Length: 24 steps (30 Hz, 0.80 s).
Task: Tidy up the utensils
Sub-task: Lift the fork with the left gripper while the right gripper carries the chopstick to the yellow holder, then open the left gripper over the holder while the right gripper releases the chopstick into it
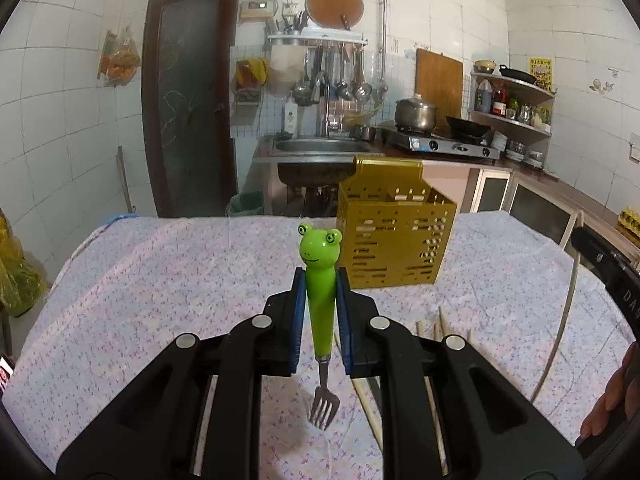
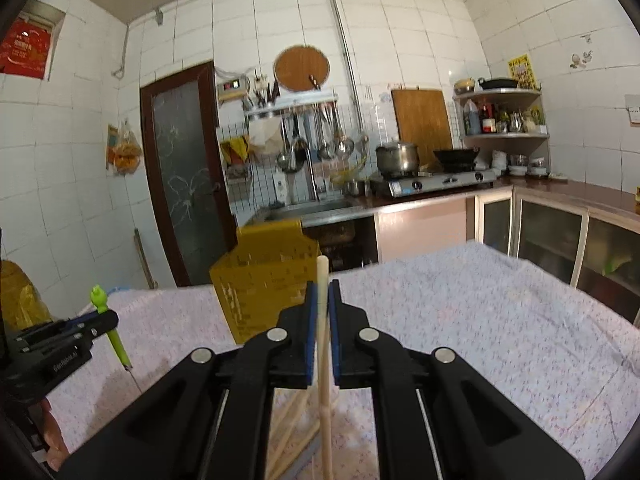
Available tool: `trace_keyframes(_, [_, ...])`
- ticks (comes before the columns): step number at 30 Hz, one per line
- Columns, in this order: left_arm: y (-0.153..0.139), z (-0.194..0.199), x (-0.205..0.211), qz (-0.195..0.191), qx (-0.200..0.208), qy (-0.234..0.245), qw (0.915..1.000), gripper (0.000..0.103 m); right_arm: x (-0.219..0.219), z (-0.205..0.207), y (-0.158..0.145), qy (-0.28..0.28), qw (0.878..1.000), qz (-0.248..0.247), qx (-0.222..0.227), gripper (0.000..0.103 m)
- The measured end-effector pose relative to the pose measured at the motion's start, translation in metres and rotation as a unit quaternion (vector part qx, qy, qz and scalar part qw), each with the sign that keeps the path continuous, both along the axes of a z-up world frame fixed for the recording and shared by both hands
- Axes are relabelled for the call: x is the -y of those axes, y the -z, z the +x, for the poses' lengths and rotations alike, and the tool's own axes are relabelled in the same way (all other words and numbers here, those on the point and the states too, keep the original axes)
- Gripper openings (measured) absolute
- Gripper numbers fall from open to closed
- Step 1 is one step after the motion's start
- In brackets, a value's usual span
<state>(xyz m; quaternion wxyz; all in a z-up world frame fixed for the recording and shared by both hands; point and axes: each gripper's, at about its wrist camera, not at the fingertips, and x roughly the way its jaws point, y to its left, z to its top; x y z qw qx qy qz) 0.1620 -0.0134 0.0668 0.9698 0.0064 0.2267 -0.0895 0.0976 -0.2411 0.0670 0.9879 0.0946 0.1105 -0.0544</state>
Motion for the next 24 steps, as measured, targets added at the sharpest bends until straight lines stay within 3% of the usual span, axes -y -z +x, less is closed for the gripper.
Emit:
trace_keyframes(5, [-0.027,0.014,0.004,-0.021,0.013,0.012,0.9996,0.014,-0.001,0.013,-0.033,-0.002,0.999,-0.011,0.037,0.006])
trace_keyframes(11, [-0.086,0.049,0.017,-0.044,0.052,0.027,0.9973,0.014,-0.003,0.063,-0.093,-0.006,0.995,-0.023,0.094,0.006])
trace_keyframes(16, [-0.126,0.092,0.034,-0.071,0.076,0.034,0.9940,0.014,-0.004,0.110,-0.125,-0.004,0.991,-0.021,0.131,0.006])
trace_keyframes(21, [-0.131,0.144,0.052,-0.079,0.081,0.024,0.9933,0.014,-0.002,0.158,-0.137,0.000,0.988,-0.019,0.151,0.006])
trace_keyframes(24, [-0.113,0.172,0.063,-0.067,0.078,0.017,0.9946,0.014,0.002,0.186,-0.128,0.002,0.989,-0.011,0.149,0.006])
